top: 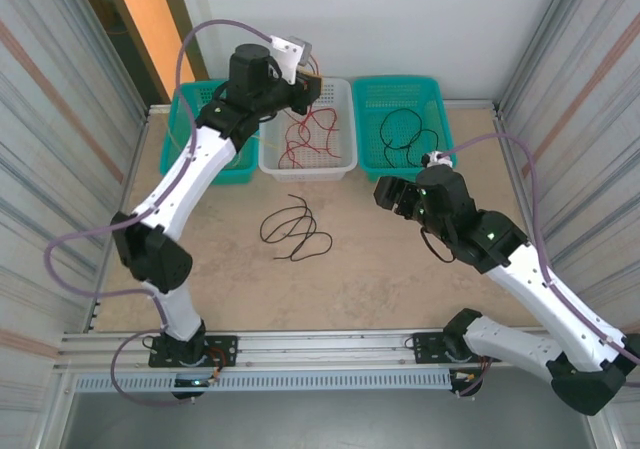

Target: Untangle the cables

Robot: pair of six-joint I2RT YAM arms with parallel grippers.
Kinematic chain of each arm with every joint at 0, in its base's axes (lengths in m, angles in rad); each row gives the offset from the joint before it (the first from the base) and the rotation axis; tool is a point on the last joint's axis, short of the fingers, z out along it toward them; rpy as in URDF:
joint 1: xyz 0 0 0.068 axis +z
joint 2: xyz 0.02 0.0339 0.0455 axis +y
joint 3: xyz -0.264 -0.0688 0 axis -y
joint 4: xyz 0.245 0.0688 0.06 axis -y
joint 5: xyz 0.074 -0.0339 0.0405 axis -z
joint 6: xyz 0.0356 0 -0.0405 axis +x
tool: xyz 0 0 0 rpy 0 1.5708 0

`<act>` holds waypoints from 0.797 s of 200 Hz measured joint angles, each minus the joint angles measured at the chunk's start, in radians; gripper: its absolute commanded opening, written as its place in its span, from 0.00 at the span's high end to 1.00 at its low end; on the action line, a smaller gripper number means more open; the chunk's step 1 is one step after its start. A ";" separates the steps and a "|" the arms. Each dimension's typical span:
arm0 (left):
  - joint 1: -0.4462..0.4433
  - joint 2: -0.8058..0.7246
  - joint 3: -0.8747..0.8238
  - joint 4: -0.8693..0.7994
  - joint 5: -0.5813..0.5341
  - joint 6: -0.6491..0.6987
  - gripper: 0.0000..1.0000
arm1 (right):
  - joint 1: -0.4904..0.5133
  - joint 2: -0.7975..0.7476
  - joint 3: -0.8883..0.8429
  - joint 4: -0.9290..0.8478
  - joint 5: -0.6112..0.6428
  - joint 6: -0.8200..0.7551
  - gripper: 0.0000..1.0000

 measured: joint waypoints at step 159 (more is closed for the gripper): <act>0.014 -0.800 -0.781 -0.087 -0.057 -0.118 0.38 | 0.091 0.533 0.052 0.132 -0.242 -0.020 0.41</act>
